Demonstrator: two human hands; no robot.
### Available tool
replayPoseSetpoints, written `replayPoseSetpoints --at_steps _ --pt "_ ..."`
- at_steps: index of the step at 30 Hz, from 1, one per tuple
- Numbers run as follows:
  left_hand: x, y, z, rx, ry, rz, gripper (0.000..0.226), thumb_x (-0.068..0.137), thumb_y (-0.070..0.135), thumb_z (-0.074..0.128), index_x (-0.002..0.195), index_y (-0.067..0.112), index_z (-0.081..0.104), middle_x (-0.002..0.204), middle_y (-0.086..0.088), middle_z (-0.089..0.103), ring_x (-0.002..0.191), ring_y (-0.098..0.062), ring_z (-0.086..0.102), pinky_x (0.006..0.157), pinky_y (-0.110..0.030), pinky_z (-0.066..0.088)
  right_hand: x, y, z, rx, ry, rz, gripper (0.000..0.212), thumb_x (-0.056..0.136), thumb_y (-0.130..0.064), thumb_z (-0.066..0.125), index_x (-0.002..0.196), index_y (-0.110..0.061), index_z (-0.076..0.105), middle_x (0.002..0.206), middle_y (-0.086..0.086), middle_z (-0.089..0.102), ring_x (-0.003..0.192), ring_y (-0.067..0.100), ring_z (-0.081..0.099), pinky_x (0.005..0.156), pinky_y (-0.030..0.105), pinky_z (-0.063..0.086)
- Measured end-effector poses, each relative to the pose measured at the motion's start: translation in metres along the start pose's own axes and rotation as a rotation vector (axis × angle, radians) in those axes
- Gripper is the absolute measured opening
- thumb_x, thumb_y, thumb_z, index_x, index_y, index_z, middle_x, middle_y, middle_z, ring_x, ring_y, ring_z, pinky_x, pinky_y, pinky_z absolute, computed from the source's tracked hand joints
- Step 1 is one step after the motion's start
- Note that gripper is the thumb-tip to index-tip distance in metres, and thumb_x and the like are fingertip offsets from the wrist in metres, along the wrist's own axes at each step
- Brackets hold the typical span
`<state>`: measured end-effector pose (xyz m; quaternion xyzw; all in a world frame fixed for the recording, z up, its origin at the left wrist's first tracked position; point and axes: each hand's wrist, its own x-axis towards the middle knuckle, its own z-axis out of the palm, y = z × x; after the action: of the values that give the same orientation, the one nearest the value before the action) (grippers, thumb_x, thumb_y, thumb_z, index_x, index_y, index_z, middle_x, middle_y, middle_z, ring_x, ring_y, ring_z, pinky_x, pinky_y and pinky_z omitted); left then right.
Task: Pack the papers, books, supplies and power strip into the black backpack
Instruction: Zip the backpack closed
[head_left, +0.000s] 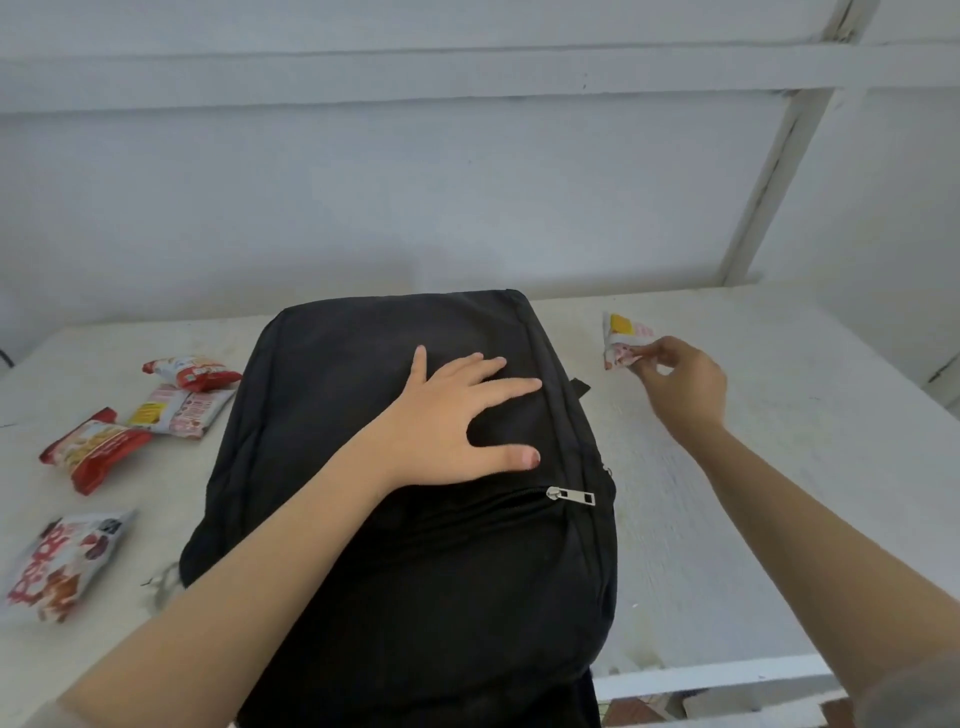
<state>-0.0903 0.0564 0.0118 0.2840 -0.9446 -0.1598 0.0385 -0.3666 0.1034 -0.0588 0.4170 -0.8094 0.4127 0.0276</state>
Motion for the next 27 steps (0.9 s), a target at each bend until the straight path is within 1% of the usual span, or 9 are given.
replayPoseSetpoints --at_steps 3,4,7,10,13,17,21,23,27 --pt "-0.028 -0.004 -0.007 -0.089 -0.021 0.073 0.078 0.068 0.069 0.063 0.137 0.051 0.031 0.153 0.017 0.019 0.141 0.001 0.002 0.112 -0.046 -0.020 -0.024 -0.026 -0.023 0.277 0.013 0.055 0.009 0.084 -0.025 0.069 0.089 -0.018 0.070 0.093 0.000 0.069 0.090 0.011 0.063 0.063 0.015 0.042" --pt "-0.037 -0.006 -0.009 -0.096 -0.025 0.090 0.081 0.065 0.068 0.067 0.136 0.050 0.033 0.152 0.020 0.020 0.140 0.005 0.003 0.112 -0.044 -0.020 -0.033 -0.036 -0.031 0.369 -0.007 0.048 0.003 0.083 -0.025 0.070 0.085 -0.023 0.069 0.092 -0.002 0.069 0.091 0.010 0.064 0.067 0.016 0.046" --pt "-0.064 -0.013 -0.013 -0.057 0.002 0.119 0.077 0.063 0.061 0.074 0.131 0.048 0.041 0.147 0.025 0.025 0.138 0.011 0.006 0.114 -0.038 -0.017 -0.066 -0.066 -0.054 0.573 -0.090 -0.025 0.011 0.083 -0.021 0.070 0.081 -0.031 0.067 0.090 -0.011 0.072 0.091 0.008 0.066 0.084 0.027 0.052" --pt "-0.085 -0.023 -0.016 -0.050 0.083 0.138 0.062 0.067 0.049 0.077 0.122 0.047 0.048 0.141 0.027 0.034 0.135 0.015 0.013 0.115 -0.030 -0.012 -0.104 -0.092 -0.076 0.656 -0.202 -0.147 0.012 0.083 -0.017 0.069 0.085 -0.028 0.072 0.092 -0.015 0.073 0.093 0.006 0.066 0.085 0.021 0.050" --pt "-0.101 -0.033 -0.015 -0.036 0.183 0.150 0.045 0.072 0.039 0.077 0.113 0.043 0.058 0.133 0.026 0.046 0.131 0.014 0.026 0.116 -0.027 -0.003 -0.141 -0.107 -0.090 0.731 -0.290 -0.230 0.012 0.078 -0.025 0.070 0.088 -0.031 0.073 0.094 -0.014 0.072 0.098 0.008 0.065 0.082 0.018 0.051" --pt "-0.106 -0.040 -0.010 -0.059 0.371 0.180 0.023 0.077 0.027 0.074 0.101 0.026 0.073 0.116 0.012 0.065 0.116 0.008 0.046 0.114 -0.033 0.022 -0.180 -0.113 -0.093 0.567 -0.288 -0.389 0.030 0.077 -0.051 0.065 0.102 -0.035 0.069 0.103 -0.018 0.069 0.104 0.007 0.061 0.083 0.019 0.050" --pt "-0.102 -0.034 -0.016 -0.317 0.586 0.097 0.022 0.080 0.019 0.070 0.101 0.026 0.070 0.101 0.020 0.064 0.104 0.009 0.057 0.099 -0.015 0.041 -0.207 -0.118 -0.089 0.309 -0.227 -0.528 0.027 0.077 -0.049 0.061 0.098 -0.035 0.069 0.105 -0.024 0.068 0.107 0.001 0.055 0.087 0.023 0.045" --pt "-0.099 -0.029 -0.022 -0.380 0.658 0.067 0.021 0.082 0.017 0.069 0.101 0.025 0.070 0.097 0.021 0.064 0.098 0.014 0.057 0.090 -0.008 0.044 -0.214 -0.121 -0.083 0.139 -0.150 -0.584 0.023 0.078 -0.050 0.059 0.089 -0.036 0.073 0.105 -0.020 0.068 0.104 0.003 0.054 0.090 0.027 0.037" --pt "-0.096 -0.021 -0.031 -0.398 0.717 0.083 0.018 0.083 0.016 0.069 0.101 0.015 0.073 0.095 0.018 0.065 0.091 0.018 0.057 0.083 -0.003 0.043 -0.214 -0.134 -0.067 -0.070 0.013 -0.597 0.027 0.080 -0.049 0.056 0.086 -0.031 0.076 0.109 -0.001 0.064 0.100 0.015 0.049 0.087 0.026 0.024"
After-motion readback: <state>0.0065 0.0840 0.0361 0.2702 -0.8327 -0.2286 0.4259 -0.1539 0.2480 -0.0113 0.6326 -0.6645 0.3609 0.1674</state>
